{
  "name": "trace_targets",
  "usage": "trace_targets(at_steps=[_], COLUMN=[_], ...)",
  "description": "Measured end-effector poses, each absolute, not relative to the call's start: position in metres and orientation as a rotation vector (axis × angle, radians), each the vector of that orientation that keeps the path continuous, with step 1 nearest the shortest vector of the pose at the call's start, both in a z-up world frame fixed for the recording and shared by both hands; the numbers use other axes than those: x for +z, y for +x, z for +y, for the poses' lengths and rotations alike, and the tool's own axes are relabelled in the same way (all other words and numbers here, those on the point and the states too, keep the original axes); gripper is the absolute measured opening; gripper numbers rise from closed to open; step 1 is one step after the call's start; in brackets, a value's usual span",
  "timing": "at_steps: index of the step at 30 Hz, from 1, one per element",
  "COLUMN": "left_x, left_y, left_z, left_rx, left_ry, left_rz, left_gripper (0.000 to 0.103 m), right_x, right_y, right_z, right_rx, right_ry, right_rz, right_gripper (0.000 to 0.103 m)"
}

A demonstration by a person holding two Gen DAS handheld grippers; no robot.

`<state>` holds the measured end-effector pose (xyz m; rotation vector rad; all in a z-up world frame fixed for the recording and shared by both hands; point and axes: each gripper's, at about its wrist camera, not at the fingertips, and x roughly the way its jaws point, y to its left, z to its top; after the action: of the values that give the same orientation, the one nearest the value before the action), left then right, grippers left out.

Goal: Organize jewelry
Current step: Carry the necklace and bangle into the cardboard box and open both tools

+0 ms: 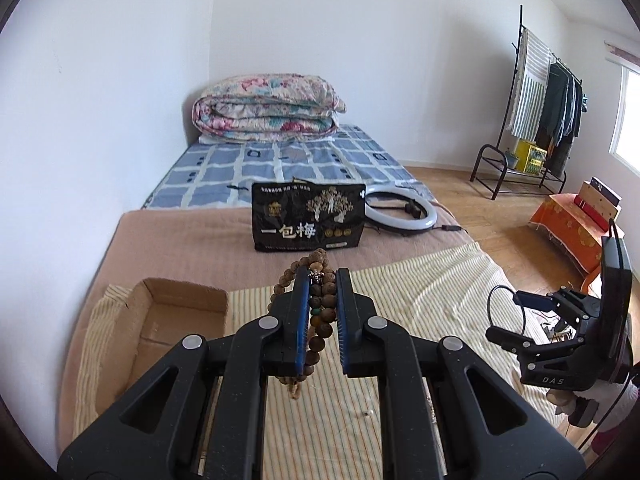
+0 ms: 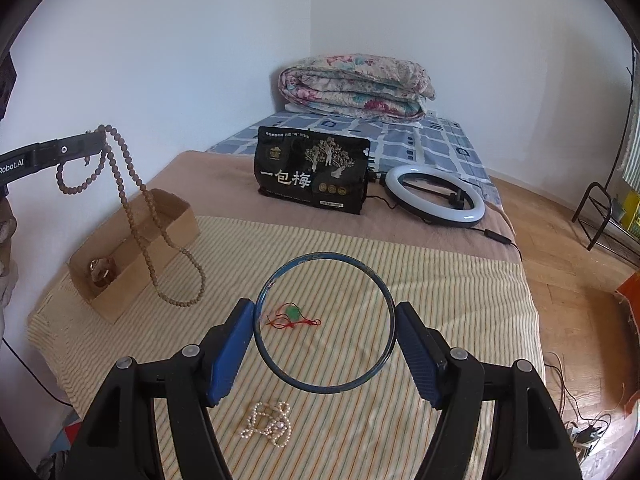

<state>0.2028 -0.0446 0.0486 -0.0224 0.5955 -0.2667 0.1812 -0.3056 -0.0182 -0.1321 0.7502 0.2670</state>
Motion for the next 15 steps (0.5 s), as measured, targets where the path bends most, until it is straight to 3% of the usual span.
trace_targets(at_steps=[15], left_x=[0.083], left_y=[0.206], left_z=[0.026], left_rx=[-0.18], left_ry=[-0.045], left_rz=[0.518], left_gripper=[0.01], right_x=[-0.001], right_y=[0.187], right_z=[-0.239], right_rx=[0.372], right_ry=[-0.168], right_rz=[0.72], right_gripper=[0.073])
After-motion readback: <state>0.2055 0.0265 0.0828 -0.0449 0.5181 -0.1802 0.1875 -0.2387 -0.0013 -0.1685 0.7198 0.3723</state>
